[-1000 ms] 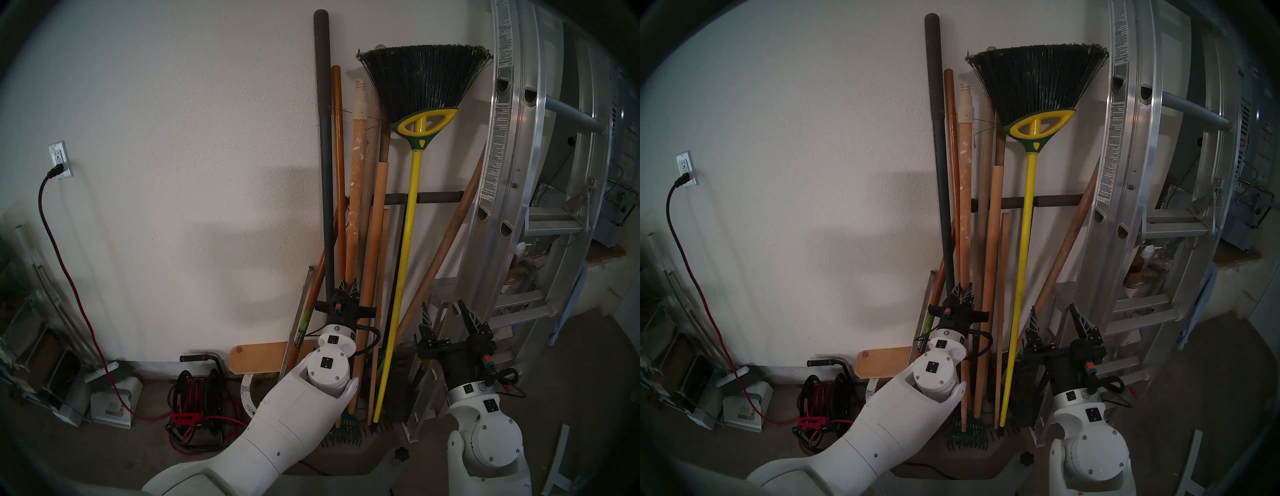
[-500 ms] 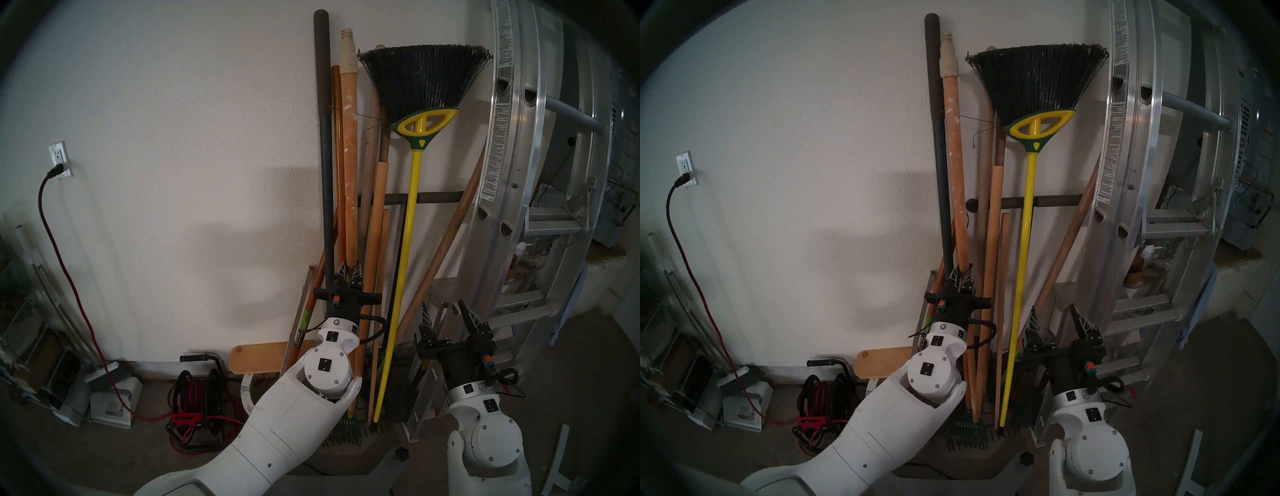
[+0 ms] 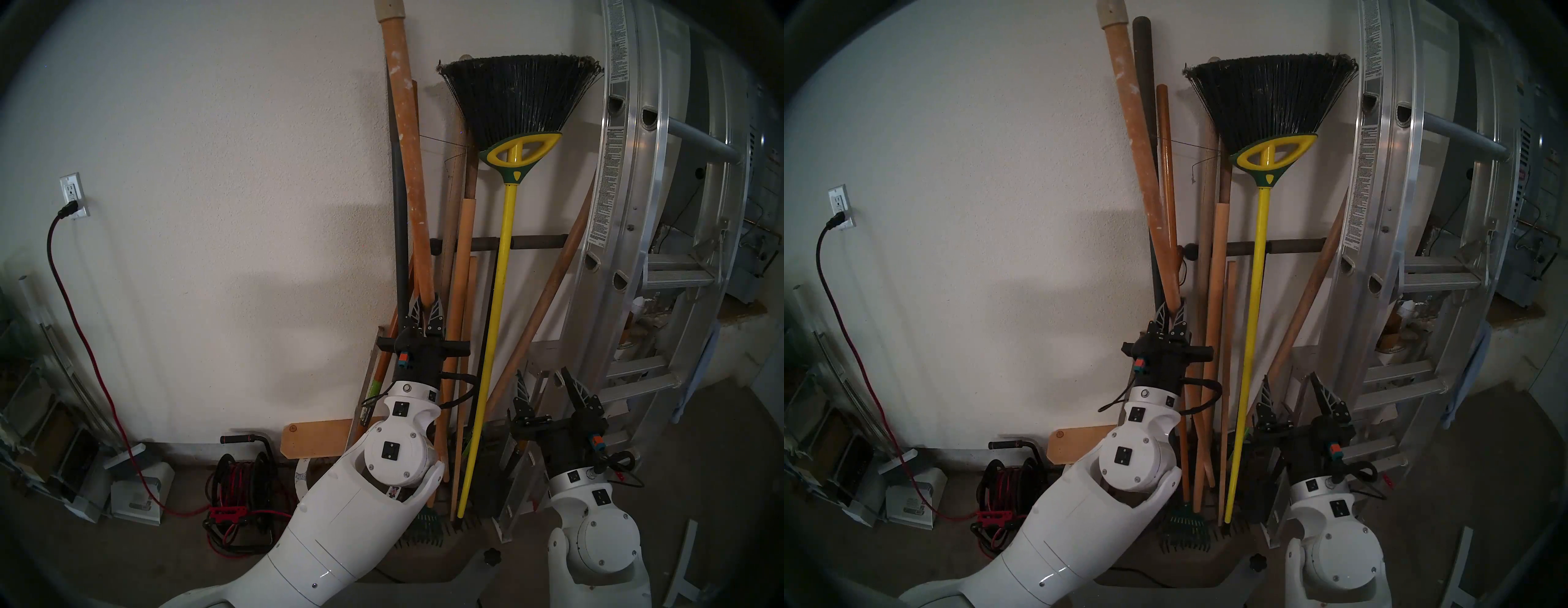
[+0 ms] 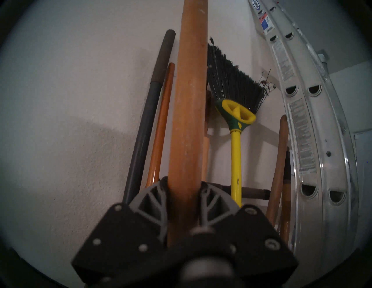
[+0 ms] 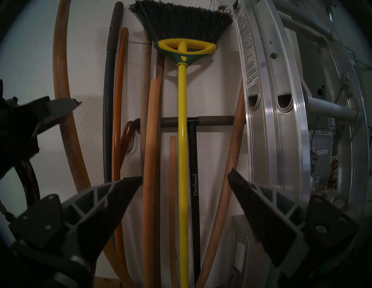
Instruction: Put wooden sticks into the pot
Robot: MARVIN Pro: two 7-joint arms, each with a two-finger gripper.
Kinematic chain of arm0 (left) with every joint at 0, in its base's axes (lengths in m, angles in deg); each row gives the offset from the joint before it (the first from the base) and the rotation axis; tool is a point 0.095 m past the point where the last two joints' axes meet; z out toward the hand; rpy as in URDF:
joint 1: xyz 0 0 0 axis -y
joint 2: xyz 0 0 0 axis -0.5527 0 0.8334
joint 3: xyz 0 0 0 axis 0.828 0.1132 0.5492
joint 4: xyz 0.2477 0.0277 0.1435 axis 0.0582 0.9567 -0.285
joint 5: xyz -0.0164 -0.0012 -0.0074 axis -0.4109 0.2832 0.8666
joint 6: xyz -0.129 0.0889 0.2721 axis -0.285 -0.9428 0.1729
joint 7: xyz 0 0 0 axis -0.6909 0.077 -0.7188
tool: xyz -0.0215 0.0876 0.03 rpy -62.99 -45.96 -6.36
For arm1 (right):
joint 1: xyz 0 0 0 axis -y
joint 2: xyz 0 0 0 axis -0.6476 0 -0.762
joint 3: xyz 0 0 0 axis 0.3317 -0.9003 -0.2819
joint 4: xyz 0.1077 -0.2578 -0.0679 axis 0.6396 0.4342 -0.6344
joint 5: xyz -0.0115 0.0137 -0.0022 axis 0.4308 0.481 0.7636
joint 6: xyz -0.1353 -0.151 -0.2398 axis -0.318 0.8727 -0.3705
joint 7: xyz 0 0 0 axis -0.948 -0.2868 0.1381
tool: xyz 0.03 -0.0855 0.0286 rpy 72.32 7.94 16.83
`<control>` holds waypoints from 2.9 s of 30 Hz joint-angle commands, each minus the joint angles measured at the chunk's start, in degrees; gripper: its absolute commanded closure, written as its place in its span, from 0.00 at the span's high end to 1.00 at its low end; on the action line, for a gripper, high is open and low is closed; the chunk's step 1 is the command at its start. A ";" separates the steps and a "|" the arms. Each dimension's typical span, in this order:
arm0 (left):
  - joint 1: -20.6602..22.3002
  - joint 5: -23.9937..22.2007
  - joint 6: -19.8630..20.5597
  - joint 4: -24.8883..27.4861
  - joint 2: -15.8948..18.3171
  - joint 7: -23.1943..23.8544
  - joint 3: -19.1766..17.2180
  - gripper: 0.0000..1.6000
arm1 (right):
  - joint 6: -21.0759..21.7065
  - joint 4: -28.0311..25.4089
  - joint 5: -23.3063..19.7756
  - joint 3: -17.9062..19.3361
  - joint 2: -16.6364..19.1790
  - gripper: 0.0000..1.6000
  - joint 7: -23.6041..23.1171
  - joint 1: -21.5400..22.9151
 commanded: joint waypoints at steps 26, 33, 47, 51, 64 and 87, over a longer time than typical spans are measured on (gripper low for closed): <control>-9.53 0.62 -0.54 25.81 10.43 -1.78 -2.04 0.00 | -0.01 -0.03 -0.02 -0.05 -0.02 1.00 -0.01 0.02; -11.01 0.38 -0.20 31.43 12.85 -2.23 -4.96 0.00 | -0.02 -0.03 -0.01 -0.05 -0.02 1.00 -0.01 0.02; -17.40 -1.90 2.55 42.56 19.38 -4.82 -14.22 0.00 | -0.02 -0.03 -0.01 -0.05 -0.03 1.00 -0.01 0.02; -19.99 -3.08 4.09 45.11 21.20 -5.73 -17.04 0.00 | -0.02 -0.03 0.00 -0.05 -0.03 1.00 -0.01 0.03; -27.13 -5.99 7.28 45.31 25.65 -7.62 -24.97 0.00 | -0.03 -0.03 0.00 -0.05 -0.03 1.00 -0.01 0.02; -43.90 -13.45 12.10 45.31 32.08 -8.74 -40.37 0.00 | -0.03 -0.05 -0.02 -0.07 -0.04 1.00 -0.01 0.02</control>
